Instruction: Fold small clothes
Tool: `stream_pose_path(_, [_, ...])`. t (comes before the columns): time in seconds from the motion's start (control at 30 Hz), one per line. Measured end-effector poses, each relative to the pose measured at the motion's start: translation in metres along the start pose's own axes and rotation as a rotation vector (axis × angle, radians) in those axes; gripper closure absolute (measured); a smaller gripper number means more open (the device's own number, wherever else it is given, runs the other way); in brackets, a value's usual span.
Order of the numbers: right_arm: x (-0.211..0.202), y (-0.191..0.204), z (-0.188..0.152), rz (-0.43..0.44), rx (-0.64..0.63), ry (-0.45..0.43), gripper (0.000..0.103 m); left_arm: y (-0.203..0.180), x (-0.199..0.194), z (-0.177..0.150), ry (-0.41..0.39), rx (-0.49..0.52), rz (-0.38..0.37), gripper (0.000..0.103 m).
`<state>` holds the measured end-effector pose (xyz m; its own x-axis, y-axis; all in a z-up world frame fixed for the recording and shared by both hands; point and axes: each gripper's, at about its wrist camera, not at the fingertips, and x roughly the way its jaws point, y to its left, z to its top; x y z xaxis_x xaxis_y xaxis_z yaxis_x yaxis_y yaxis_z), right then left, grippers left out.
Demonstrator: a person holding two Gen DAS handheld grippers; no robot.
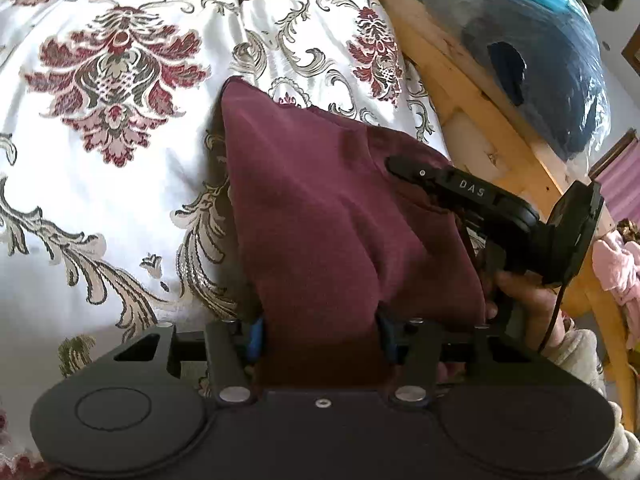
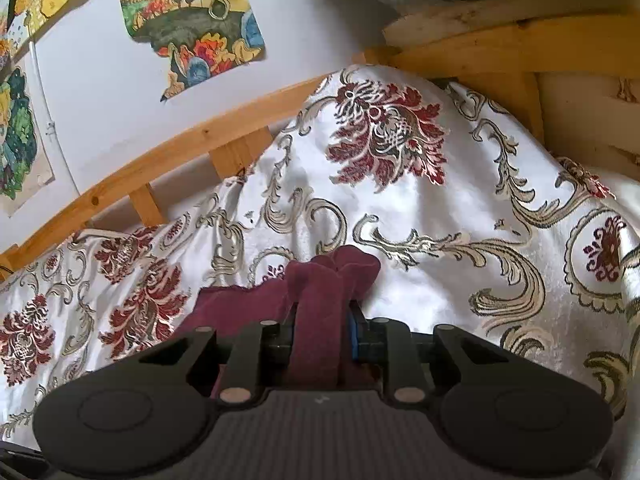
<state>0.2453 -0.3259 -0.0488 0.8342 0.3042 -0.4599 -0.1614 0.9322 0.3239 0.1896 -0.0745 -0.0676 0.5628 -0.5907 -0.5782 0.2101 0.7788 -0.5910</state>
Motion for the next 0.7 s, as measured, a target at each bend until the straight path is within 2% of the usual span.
stream_pose_path(0.7, [-0.034, 0.034, 0.012, 0.077, -0.066, -0.099, 0.079, -0.021, -0.034, 0.0, -0.042, 0.058, 0.03, 0.053])
